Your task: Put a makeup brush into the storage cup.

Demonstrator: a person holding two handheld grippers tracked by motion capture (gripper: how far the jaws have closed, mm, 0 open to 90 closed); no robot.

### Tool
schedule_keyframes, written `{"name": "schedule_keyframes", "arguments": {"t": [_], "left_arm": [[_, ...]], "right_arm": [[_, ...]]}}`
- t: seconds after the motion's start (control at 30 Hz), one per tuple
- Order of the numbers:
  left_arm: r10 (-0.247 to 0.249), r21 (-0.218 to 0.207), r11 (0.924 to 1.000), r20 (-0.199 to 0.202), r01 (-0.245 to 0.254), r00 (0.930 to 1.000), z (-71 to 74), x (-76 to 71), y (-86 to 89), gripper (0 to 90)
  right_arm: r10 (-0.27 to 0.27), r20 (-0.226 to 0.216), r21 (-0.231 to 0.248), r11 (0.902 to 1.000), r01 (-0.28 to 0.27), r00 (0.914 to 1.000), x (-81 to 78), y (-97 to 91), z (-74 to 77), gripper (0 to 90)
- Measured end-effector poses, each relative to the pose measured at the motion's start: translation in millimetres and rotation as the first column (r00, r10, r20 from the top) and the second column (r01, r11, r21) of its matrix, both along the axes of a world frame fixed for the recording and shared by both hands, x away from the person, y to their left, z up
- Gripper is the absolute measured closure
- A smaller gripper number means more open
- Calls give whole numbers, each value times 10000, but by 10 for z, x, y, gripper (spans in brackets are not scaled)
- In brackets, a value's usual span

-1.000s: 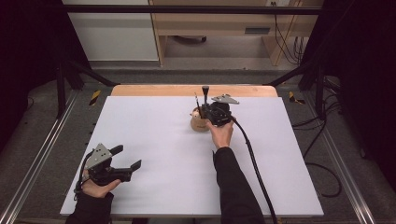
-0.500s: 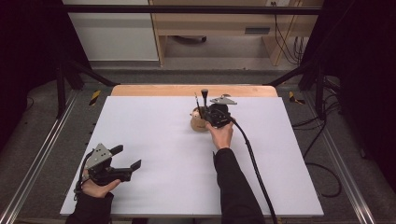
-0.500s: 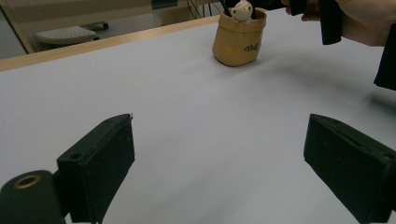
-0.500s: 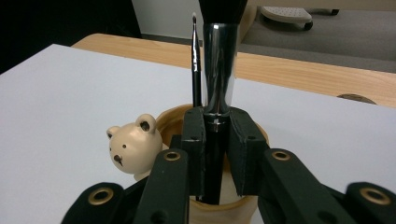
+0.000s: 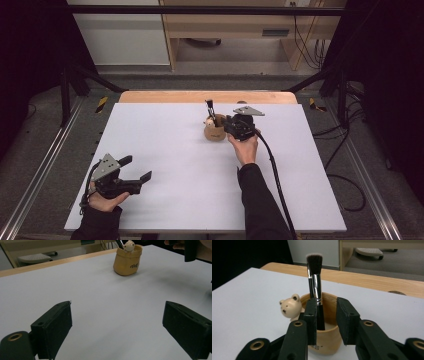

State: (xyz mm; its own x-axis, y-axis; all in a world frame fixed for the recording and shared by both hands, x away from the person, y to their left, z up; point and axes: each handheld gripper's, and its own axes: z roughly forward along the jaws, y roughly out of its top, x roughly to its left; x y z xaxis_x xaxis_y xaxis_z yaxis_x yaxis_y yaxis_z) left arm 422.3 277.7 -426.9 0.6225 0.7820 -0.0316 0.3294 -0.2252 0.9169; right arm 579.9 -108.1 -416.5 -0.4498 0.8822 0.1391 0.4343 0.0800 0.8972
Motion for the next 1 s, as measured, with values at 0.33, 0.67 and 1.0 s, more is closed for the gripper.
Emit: {"name": "schedule_keyframes", "arguments": {"t": [0.33,0.67,1.0], "left_arm": [[-63,-75,10000,-40,62,10000,-5,1,2,80],[-76,-83,9999,-76,75,9999,-19,5,-3,78],[-51,-24,10000,-112,50,9999,-26,9,-2,77]], "right_arm": [[1011,297,203,9946,-1017,9944,-329,-126,203,535],[1703,528,295,9847,-1720,9840,-622,-224,331,370],[2051,568,344,9777,-2072,9771,-843,-387,318,234]]}}
